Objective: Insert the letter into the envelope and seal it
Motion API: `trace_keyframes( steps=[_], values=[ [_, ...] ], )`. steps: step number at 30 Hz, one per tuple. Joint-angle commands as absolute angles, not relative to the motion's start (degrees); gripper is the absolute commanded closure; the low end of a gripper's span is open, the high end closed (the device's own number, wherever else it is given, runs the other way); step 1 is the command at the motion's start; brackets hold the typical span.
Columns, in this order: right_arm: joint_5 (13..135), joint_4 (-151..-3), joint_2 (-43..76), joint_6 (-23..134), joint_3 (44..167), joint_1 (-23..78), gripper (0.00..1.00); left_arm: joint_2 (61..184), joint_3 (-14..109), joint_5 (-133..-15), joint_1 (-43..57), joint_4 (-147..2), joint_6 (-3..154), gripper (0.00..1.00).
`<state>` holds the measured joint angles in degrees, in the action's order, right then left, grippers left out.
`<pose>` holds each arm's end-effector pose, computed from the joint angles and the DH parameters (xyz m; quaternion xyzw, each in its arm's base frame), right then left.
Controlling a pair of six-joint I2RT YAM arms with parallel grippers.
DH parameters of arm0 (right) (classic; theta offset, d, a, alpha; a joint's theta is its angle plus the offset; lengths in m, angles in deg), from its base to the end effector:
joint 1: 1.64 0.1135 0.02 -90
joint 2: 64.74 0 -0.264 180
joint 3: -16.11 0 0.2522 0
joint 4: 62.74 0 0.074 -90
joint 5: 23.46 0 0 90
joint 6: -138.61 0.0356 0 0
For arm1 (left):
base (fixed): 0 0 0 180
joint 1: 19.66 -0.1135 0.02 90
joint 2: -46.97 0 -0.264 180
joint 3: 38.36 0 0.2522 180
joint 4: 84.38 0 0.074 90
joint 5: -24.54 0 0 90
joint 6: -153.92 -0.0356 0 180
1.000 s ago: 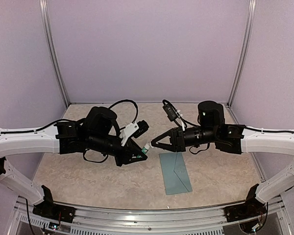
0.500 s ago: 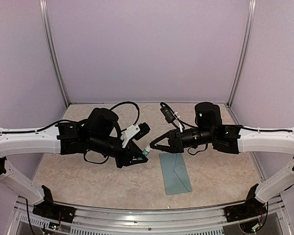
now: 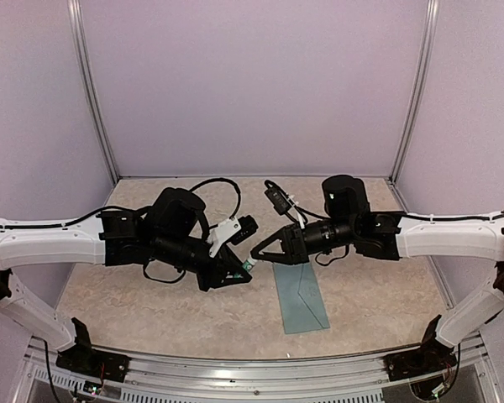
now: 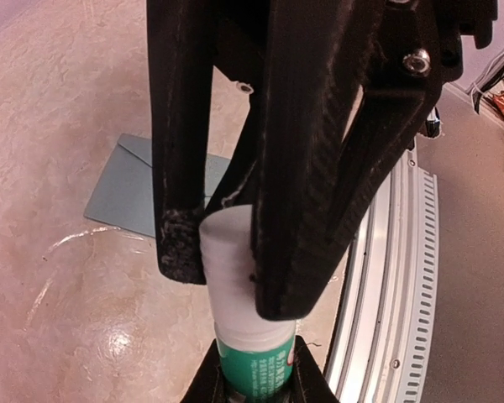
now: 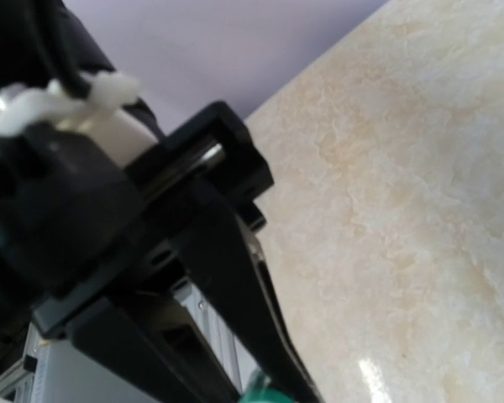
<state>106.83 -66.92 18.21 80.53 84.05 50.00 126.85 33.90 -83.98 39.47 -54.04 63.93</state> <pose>0.1847 0.2705 0.2769 -0.3276 0.7197 0.5717 0.2186 0.1486 -0.2706 0.2737 0.4990 0.7367 -0.3394 0.3052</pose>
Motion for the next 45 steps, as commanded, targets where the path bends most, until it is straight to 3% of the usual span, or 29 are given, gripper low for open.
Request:
trace_keyframes(
  steps=[1,18,29,34,37,39,42,45],
  values=[
    [110.0,-73.0,20.7,76.7,87.2,52.7,0.82,127.2,34.7,-81.5,39.9,-57.4,63.5,0.99],
    [111.8,-73.3,26.7,77.7,87.2,57.5,0.84,125.0,33.6,-80.4,37.7,-62.8,68.1,1.00],
    [108.4,-69.2,28.8,81.4,85.8,60.3,0.91,123.1,33.0,-83.0,35.8,-65.1,70.1,1.00],
    [97.1,-73.7,20.4,78.7,86.4,58.7,0.69,123.2,32.6,-82.2,37.4,-62.6,68.8,1.00],
    [90.0,-79.7,15.5,75.8,87.8,56.7,0.45,123.1,31.8,-81.1,37.9,-61.4,69.5,1.00],
    [85.0,-83.6,12.4,75.2,88.5,54.6,0.34,123.5,30.9,-80.1,37.9,-61.4,71.2,1.00],
    [81.8,-85.9,8.0,75.0,87.2,50.5,0.22,124.8,28.5,-76.3,37.9,-63.2,74.8,1.00],
    [79.5,-86.9,4.7,74.6,85.1,47.5,0.16,126.7,27.4,-73.5,37.8,-66.1,78.8,1.00]
  ],
)
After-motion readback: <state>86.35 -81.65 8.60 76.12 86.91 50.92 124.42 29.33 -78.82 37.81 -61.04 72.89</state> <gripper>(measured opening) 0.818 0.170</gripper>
